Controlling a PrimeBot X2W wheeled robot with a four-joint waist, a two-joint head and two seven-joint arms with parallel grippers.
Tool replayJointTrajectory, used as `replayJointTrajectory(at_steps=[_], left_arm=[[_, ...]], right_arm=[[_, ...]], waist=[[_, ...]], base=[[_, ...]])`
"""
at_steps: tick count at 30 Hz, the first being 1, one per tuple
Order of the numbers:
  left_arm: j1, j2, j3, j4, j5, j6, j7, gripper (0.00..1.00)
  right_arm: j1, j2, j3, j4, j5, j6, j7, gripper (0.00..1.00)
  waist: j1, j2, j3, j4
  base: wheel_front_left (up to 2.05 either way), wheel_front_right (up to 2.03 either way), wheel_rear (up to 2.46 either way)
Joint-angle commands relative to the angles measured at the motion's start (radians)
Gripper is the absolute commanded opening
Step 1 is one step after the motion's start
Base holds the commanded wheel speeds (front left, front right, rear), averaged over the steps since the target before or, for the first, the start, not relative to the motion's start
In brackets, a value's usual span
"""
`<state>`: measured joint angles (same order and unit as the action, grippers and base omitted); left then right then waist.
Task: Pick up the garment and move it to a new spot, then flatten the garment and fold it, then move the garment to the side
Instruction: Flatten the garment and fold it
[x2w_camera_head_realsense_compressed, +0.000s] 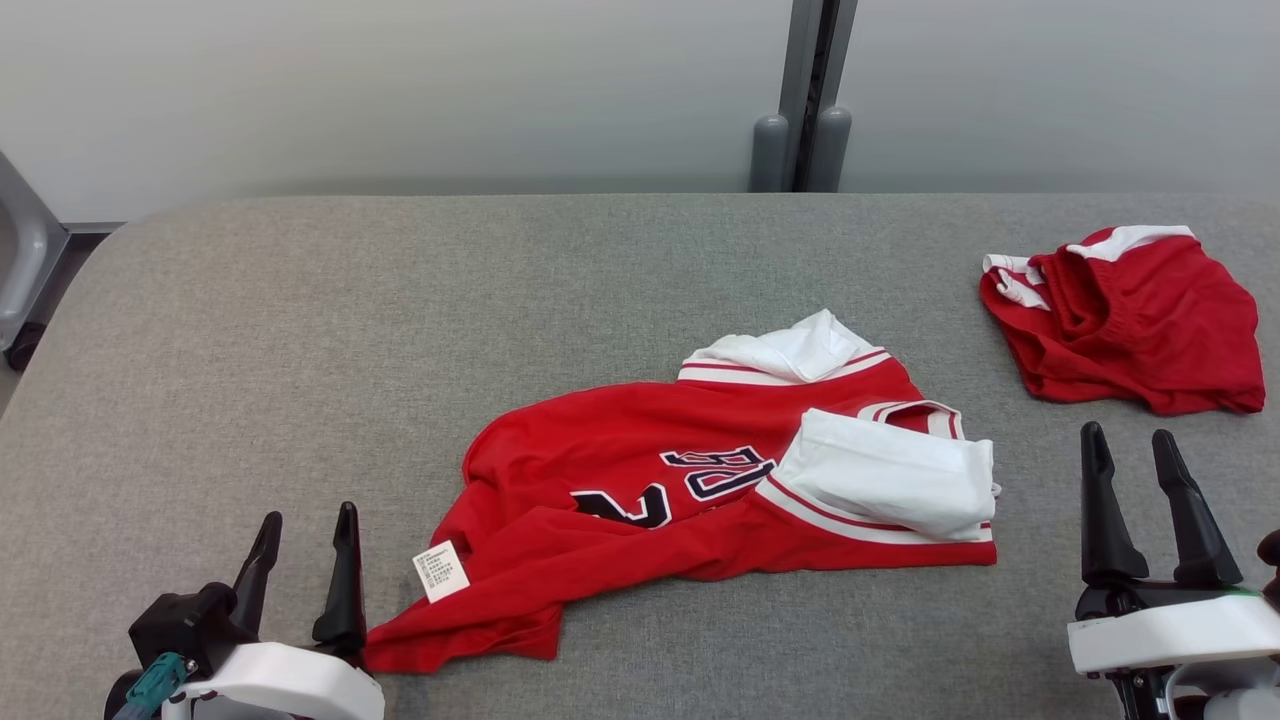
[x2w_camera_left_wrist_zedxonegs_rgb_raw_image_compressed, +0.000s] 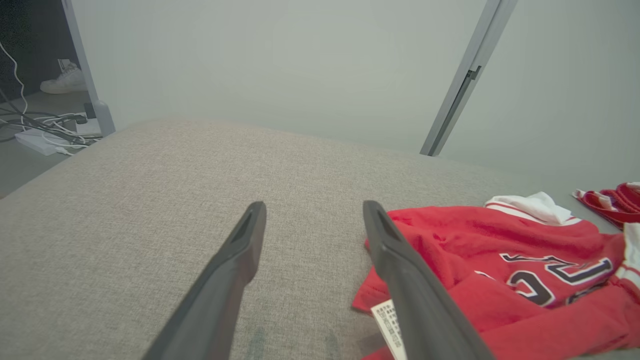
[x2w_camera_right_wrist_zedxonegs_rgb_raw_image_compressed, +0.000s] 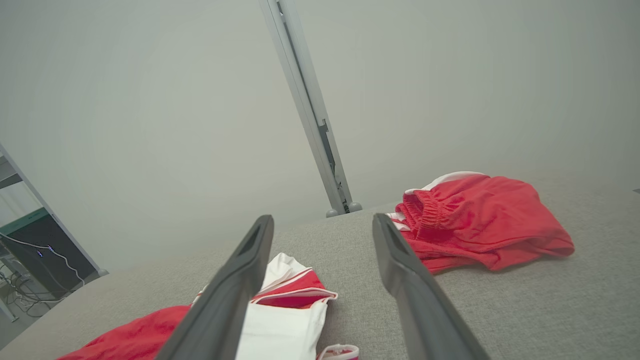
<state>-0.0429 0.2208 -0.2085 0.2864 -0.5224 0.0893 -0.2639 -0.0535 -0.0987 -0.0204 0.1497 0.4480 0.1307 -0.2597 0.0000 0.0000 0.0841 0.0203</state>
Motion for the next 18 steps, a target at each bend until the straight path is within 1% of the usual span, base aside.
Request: replayJointTrajectory(at_steps=[1,6,10,12,15,17,18], left_arm=[[-0.001,0.007,0.001,0.0,-0.009,0.003,0.002,1.0],[0.001,0.006,-0.001,0.002,-0.009,0.004,0.002,1.0],[0.002,0.006,-0.003,0.002,-0.012,0.006,0.002,1.0],[0.002,0.005,-0.004,0.002,-0.014,0.007,0.002,1.0],[-0.003,0.002,-0.007,0.001,-0.015,0.007,0.002,1.0],[-0.008,0.001,-0.01,0.004,-0.015,0.006,0.002,1.0],[-0.014,-0.002,-0.014,0.006,-0.015,0.003,0.001,1.0]], right_arm=[[-0.005,-0.003,-0.002,0.0,-0.005,0.0,-0.005,1.0],[-0.003,-0.007,0.003,0.009,-0.011,0.0,-0.005,1.0],[-0.014,-0.015,0.034,0.021,-0.015,0.0,-0.005,1.0],[-0.029,-0.024,0.07,0.043,-0.016,0.0,-0.005,1.0],[-0.079,-0.039,0.15,0.087,-0.015,0.0,-0.004,1.0],[-0.124,-0.048,0.207,0.125,-0.006,0.0,0.026,1.0],[-0.177,-0.059,0.259,0.157,-0.013,0.0,0.058,1.0]], waist=[[0.0,0.0,-0.001,0.001],[0.0,0.0,-0.005,0.007],[0.0,0.0,-0.006,0.009],[0.0,0.0,-0.005,0.01],[0.0,0.0,-0.002,0.012],[0.0,0.0,0.0,0.016],[0.0,0.0,0.002,0.024]], base=[[0.0,0.0,0.0],[0.0,0.0,0.0],[0.0,0.0,0.0],[0.0,0.0,0.0],[0.0,0.0,0.0],[0.0,0.0,0.0],[0.0,0.0,0.0]])
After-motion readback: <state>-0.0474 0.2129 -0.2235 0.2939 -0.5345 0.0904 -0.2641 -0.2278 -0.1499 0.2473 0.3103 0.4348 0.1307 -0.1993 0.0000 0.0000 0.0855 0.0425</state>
